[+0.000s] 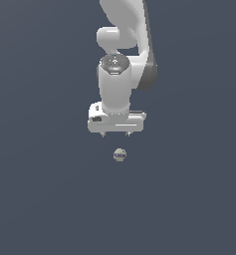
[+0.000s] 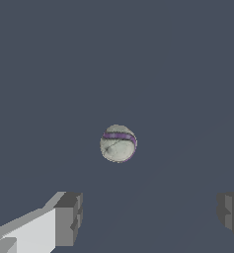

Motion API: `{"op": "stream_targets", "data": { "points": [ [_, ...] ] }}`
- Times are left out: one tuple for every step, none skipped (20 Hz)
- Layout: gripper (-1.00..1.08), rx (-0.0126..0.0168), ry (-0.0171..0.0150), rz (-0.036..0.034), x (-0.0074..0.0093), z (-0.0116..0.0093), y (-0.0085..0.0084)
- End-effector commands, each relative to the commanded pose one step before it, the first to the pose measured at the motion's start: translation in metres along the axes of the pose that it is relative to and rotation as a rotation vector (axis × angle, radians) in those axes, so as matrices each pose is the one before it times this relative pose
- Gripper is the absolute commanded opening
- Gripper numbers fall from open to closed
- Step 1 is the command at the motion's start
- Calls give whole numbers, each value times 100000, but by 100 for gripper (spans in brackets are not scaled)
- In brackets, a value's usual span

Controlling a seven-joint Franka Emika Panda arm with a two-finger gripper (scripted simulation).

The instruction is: Pick up the object and move it to a goal position.

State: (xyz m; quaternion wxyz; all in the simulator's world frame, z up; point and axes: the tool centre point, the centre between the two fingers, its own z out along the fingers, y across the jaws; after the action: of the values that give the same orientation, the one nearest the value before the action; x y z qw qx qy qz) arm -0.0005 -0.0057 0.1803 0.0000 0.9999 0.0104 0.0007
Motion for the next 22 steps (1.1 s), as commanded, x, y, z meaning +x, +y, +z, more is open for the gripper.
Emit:
{"op": "stream_targets", "data": {
  "points": [
    [100, 0, 0, 0, 0, 0, 1],
    [100, 0, 0, 0, -5, -1, -18],
    [100, -108, -53, 138, -8, 26, 13],
    [100, -141, -71, 180, -16, 32, 0],
    [100, -199, -99, 245, -24, 42, 0],
    [100, -262, -128, 303, -34, 48, -1],
    [100, -324, -154, 338, -46, 45, 0],
    [100, -313, -145, 277, -48, 26, 5],
    [100, -277, -125, 191, -47, 3, 10],
    [100, -234, -103, 104, -46, -19, 13],
    [100, -179, -76, 19, -44, -42, 16],
    [100, -159, -66, -61, -38, -52, 12],
    [100, -66, -25, -119, -30, -64, 17],
    [100, 9, 6, -68, -6, -28, 12],
    [100, 58, 24, 28, 16, 24, -9],
    [100, 62, 22, 156, 33, 79, -24],
    [100, 69, 22, 284, 45, 123, -29],
    [100, 73, 20, 413, 58, 171, -37],
    [100, 78, 19, 533, 72, 222, -54],
    [100, 87, 20, 671, 85, 275, -61],
    [100, 97, 21, 799, 98, 327, -74],
    [100, 113, 26, 919, 110, 379, -86]
  ]
}}
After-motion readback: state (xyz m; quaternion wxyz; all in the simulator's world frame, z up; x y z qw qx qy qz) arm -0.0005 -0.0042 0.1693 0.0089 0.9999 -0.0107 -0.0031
